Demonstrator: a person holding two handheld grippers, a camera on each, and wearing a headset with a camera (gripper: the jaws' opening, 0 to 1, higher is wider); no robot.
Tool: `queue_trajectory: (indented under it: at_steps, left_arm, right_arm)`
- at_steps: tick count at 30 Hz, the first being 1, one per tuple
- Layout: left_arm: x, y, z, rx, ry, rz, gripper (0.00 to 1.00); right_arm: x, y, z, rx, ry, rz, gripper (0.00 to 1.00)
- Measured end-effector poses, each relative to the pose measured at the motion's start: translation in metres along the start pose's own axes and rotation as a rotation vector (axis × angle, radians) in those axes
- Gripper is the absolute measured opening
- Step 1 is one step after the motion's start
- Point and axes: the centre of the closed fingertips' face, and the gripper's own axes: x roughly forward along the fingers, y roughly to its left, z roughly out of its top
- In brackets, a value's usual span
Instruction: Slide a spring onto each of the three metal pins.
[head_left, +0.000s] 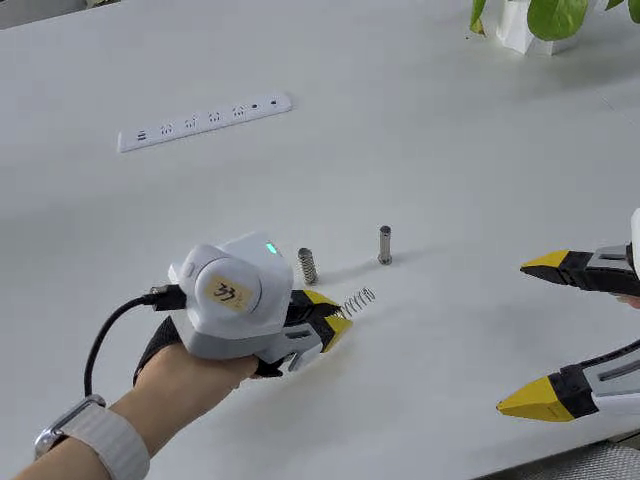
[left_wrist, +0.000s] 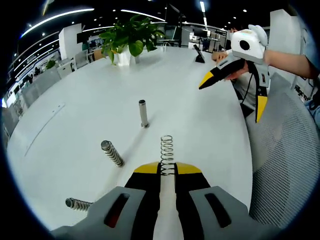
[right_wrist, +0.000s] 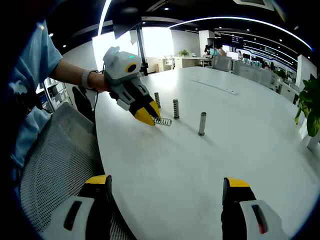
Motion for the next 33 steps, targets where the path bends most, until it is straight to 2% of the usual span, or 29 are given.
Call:
queue_trajectory:
  at_steps: [17, 26, 33]
  left_arm:
    - [-0.036, -0.002, -0.015, -0.043, -0.041, 0.068, 0.07]
    - [-0.056, -0.009, -0.017, -0.067, -0.080, 0.098, 0.07]
    - [-0.070, -0.019, -0.021, -0.069, -0.090, 0.106, 0.07]
  right_arm:
    - [0.015, 0.015, 0.017, -0.082, 0.030, 0.073, 0.88]
    - [0.022, 0.023, 0.030, -0.146, 0.053, 0.117, 0.85]
    - [0.031, 0.033, 0.041, -0.200, 0.065, 0.155, 0.83]
